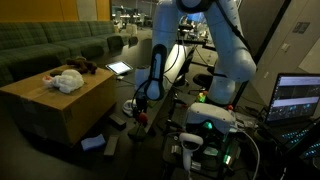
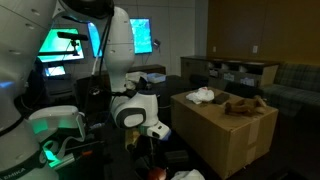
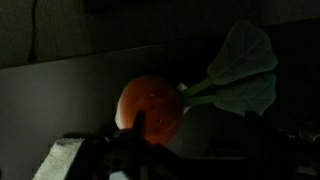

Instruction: Pick up all the objects on the box and put them on table, then pick up the all the objects on the table and put them on the box

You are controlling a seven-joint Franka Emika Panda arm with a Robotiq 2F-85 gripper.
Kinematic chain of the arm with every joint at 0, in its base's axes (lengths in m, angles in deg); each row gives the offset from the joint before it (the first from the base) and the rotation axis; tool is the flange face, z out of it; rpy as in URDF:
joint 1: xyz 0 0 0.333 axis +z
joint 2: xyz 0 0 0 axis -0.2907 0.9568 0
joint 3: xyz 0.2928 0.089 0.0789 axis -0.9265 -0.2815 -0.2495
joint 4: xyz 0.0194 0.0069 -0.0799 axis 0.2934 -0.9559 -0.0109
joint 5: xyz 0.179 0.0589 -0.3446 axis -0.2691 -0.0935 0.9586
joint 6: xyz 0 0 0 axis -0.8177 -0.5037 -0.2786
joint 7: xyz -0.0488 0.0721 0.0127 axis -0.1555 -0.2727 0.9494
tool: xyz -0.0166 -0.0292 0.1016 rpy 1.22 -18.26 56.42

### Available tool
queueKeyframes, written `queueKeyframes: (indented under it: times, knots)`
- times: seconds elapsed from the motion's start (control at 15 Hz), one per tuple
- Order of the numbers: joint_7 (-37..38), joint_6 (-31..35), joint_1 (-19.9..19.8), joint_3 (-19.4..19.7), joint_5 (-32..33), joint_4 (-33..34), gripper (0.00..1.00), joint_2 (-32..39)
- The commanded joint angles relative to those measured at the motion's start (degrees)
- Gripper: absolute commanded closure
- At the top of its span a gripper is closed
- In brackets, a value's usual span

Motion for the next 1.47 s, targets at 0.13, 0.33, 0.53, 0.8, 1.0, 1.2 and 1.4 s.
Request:
queueKeyframes:
  times: [0.13,0.33,0.53,0.8,1.0,1.2,1.4]
  knots:
    - [-2.4,4.6,-1.1,-1.7,-2.1,-0.5,0.0,2.4]
    - [-3.6,4.7,-2.5,-1.4,-1.7,0.6,0.0,3.9]
    - [-4.2,5.6,-3.4,-1.5,-1.8,0.9,0.0,5.2]
    - [-5.4,6.3,-5.7,-2.1,-1.5,2.0,0.0,6.3]
    - [-6.0,6.5,-7.7,-3.4,-1.4,3.5,0.0,8.0]
    - [-6.6,6.7,-9.9,-5.0,-1.2,5.1,0.0,9.9]
    - [-7.4,6.4,-11.5,-5.7,-1.0,6.6,0.0,11.2]
